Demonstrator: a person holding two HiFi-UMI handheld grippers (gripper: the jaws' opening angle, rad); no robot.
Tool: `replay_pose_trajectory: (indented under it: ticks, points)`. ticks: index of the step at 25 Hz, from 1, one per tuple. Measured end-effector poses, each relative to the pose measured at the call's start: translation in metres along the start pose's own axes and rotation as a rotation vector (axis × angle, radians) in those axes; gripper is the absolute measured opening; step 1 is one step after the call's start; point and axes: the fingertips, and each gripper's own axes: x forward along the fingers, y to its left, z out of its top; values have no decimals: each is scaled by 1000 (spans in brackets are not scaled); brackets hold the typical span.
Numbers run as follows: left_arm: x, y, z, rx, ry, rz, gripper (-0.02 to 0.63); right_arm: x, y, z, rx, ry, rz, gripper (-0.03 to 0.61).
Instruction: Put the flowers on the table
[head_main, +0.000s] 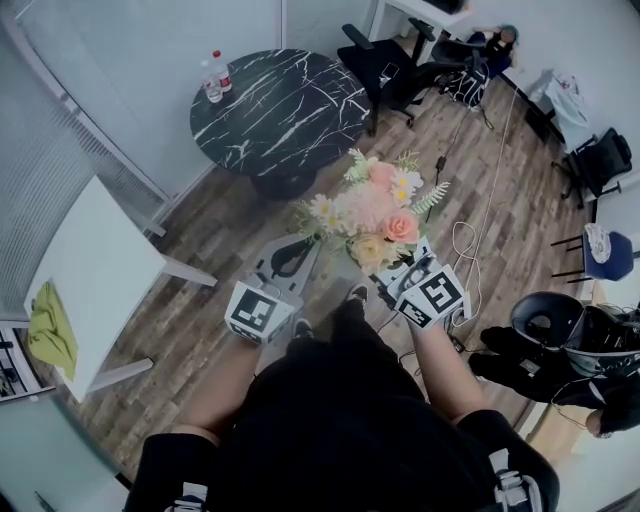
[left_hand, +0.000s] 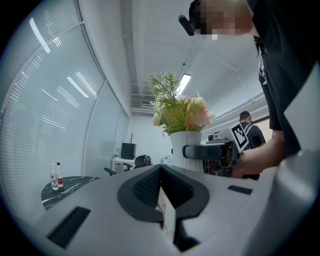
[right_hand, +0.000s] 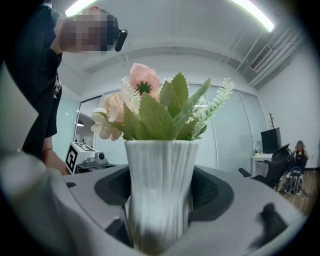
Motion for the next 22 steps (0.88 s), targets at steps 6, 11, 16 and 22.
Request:
replay_pose_trajectory:
  ticks: [6, 11, 16, 22]
  points:
    - [27, 15, 0, 17, 9, 22, 12, 15, -33, 1, -2, -14, 28, 337]
    - [64, 35, 1, 23, 23, 52, 12, 30, -76, 3, -5, -23, 56, 337]
    - [110, 57, 6, 25, 31, 78, 12, 48, -126, 5, -3, -17, 83, 337]
    - [158, 79, 5, 13, 37, 107, 12, 68, -178, 6, -1, -4, 115, 337]
